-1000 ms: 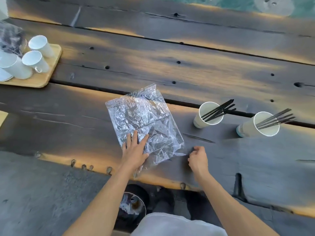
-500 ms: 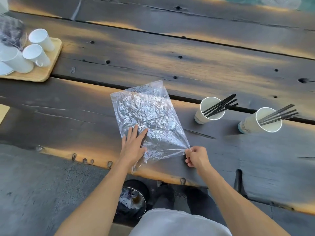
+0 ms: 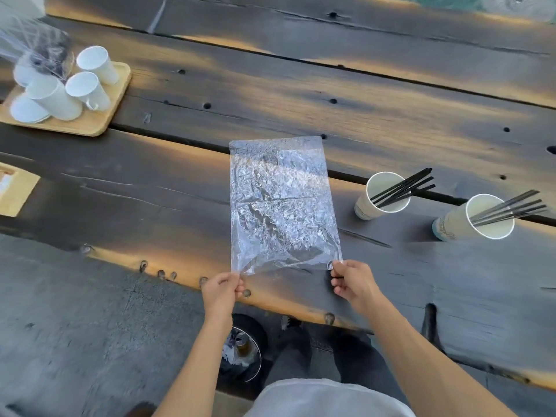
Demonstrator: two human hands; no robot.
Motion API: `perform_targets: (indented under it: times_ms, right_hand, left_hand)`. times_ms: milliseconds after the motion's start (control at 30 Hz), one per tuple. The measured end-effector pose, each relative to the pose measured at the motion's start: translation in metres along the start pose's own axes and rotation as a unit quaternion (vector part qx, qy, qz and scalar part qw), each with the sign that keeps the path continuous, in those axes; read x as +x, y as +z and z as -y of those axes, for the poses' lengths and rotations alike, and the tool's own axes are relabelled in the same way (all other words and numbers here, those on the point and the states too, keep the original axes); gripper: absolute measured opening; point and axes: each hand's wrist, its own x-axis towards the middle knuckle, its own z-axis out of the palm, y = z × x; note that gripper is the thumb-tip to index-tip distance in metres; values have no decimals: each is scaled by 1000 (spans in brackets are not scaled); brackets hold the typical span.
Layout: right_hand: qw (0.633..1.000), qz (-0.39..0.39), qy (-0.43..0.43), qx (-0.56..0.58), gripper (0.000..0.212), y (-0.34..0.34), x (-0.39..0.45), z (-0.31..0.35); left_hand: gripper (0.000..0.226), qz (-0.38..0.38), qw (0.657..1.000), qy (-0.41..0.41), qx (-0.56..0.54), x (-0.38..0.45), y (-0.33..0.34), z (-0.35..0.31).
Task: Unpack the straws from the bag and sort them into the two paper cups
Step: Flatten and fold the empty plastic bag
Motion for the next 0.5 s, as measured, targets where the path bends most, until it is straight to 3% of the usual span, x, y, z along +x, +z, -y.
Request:
perform_targets:
  times_ms: [133,333,500]
  right_hand:
    - [999,-8,-14,-50,24,-9,-1,3]
    - [996,-16,-7,-93,24,-13,0,-2]
    - [985,-18,8,-173,19,-20,1,-6]
  left_hand:
    - [8,-5,1000,0,6,2,-4,3]
    - [6,18,996,-81,-14,6,-5,6]
    - [9,-14,982,-31,186,8,-3,11]
